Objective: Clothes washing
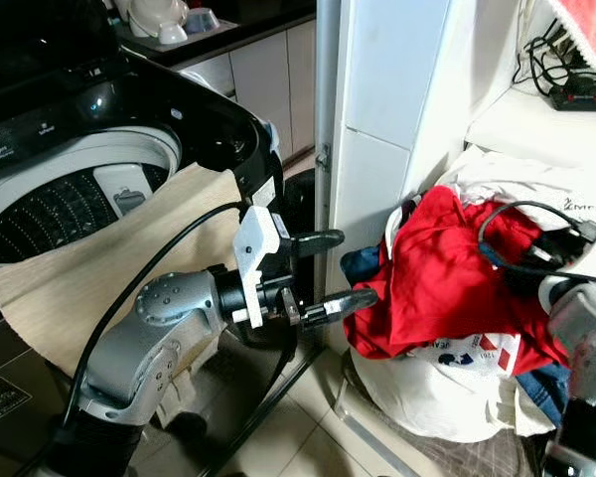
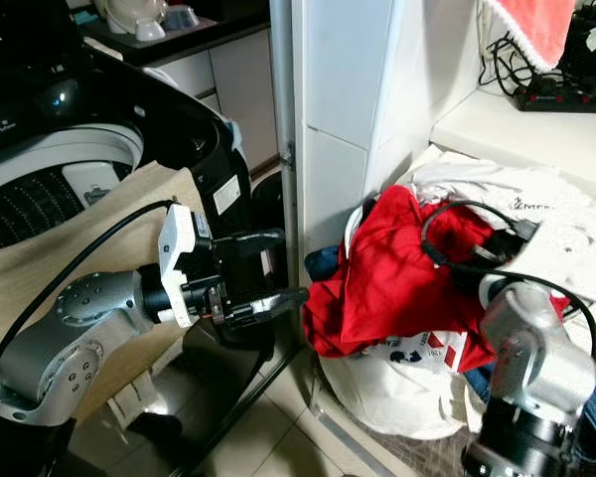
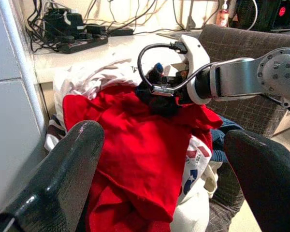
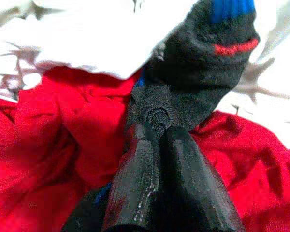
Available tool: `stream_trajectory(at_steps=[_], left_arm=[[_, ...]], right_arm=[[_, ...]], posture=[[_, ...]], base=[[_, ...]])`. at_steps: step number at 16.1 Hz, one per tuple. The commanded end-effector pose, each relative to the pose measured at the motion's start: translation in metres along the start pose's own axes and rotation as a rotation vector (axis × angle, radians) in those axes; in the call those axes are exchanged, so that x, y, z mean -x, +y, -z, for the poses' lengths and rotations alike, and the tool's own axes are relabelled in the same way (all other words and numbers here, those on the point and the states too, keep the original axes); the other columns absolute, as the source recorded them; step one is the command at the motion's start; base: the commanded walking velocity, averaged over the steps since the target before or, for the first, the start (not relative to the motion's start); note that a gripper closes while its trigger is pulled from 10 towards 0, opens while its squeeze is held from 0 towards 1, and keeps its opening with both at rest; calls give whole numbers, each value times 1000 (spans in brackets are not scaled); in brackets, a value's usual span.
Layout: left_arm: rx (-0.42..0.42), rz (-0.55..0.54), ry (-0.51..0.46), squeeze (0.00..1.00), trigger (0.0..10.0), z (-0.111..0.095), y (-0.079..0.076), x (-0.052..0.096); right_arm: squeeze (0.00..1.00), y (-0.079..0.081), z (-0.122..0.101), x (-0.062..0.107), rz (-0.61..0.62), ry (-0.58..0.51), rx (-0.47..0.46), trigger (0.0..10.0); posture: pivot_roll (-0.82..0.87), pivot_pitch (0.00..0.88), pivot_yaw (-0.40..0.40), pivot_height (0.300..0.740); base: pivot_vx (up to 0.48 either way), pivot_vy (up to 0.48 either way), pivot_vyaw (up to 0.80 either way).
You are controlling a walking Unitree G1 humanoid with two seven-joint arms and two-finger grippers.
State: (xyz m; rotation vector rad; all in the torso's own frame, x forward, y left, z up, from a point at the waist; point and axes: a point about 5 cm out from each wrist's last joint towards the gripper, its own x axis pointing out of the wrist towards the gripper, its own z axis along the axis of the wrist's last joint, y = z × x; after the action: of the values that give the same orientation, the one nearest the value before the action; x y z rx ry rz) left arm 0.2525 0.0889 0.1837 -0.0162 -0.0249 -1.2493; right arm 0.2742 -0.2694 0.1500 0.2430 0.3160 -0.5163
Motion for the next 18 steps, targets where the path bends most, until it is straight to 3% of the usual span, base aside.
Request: stream_trajectory(at_steps=[1, 5, 8, 12, 14, 16, 18], left_arm=[[-7, -15, -14, 0, 10000, -5, 2, 3], [-10, -16, -17, 0, 10000, -6, 4, 3], [-9, -18, -30, 0, 10000, -8, 5, 2], [-15, -62, -80, 0, 10000, -16, 10, 1], [-27, -157, -121, 0, 10000, -22, 21, -2], [33, -320, -207, 0, 10000, -33, 41, -6], [72, -437, -280, 0, 10000, -43, 55, -12]], right_arm=[[0, 6, -8, 9, 2, -81, 28, 0], [0, 4, -16, 17, 50, -175, 28, 0], [0, 7, -27, 25, 46, -309, 102, 0], [0, 21, -41, 35, -2, -485, 286, 0], [0, 30, -49, 39, -43, -580, 379, 0], [0, 47, -58, 48, -129, -703, 456, 0], [0, 65, -64, 57, -260, -757, 415, 0]], posture=[[-117, 0, 62, 740], [-121, 0, 68, 740], [-121, 0, 65, 740], [-119, 0, 60, 740], [-119, 0, 59, 740], [-120, 0, 57, 740], [-117, 0, 53, 740]], base=[[0, 0, 0], [0, 0, 0], [0, 0, 0], [0, 0, 0], [0, 0, 0], [0, 0, 0], [0, 0, 0]])
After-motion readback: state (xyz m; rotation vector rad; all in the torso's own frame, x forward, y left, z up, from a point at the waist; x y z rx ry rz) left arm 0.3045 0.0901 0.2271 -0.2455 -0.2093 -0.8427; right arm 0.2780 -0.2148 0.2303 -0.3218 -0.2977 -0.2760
